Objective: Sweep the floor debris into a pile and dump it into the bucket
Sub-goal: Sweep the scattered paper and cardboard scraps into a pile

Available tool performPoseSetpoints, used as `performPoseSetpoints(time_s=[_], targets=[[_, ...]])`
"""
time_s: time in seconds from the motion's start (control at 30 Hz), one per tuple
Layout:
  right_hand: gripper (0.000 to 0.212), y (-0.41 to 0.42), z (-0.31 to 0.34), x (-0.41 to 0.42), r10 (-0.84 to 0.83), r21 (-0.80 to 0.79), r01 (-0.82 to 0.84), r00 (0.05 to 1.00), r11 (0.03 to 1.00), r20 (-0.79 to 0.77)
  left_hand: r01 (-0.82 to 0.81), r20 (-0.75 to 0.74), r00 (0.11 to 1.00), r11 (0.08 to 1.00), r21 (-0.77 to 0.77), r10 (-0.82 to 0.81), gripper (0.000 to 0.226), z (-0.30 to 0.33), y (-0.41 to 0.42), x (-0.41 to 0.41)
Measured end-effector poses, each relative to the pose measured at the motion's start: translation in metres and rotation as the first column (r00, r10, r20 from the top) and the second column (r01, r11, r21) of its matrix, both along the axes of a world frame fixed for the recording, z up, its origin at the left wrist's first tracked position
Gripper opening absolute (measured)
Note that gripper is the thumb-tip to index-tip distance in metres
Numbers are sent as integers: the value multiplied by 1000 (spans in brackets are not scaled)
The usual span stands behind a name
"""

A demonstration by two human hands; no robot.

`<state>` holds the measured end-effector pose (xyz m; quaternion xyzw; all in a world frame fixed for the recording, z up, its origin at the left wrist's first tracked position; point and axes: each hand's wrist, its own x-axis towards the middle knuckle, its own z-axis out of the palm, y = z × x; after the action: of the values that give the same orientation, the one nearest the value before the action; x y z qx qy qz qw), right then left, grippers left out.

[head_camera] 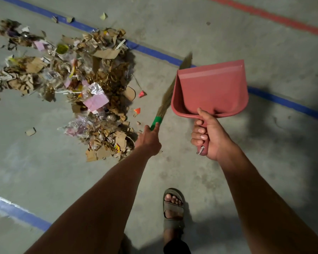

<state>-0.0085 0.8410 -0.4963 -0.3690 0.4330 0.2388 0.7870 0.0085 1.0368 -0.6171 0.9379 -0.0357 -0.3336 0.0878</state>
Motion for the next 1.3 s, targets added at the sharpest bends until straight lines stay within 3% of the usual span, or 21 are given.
performPoseSetpoints(time_s=[0.13,0.27,0.43,0.73,0.87,1.03,1.17,1.3], targets=[[47,31,-6,-31,0,-27,-1,1000,1000,-23,-35,19,999,992,122,33,82,-5,67,-11],[46,72,-5,-64,-11,-23,10,999,1000,-51,-28,118,993,992,122,13,85,23,132,-31],[47,111,9,-97,-89,2,89,995,996,-53,192,164,966,979,74,-202,82,51,177,-75],[47,137,9,-164,-165,-4,165,981,986,-102,535,-52,844,845,15,-533,76,44,195,-194],[46,145,-6,-186,-128,10,130,985,992,-117,474,-147,876,876,86,-459,69,31,221,-212],[47,155,-19,-200,-92,35,98,987,995,-134,436,-103,900,867,240,-424,62,26,263,-174],[46,162,-18,-198,-44,22,47,994,999,-103,375,-33,921,860,347,-389,59,36,280,-119],[46,167,-8,-184,-16,-5,16,995,1000,-95,256,155,936,915,311,-314,62,51,294,-72]])
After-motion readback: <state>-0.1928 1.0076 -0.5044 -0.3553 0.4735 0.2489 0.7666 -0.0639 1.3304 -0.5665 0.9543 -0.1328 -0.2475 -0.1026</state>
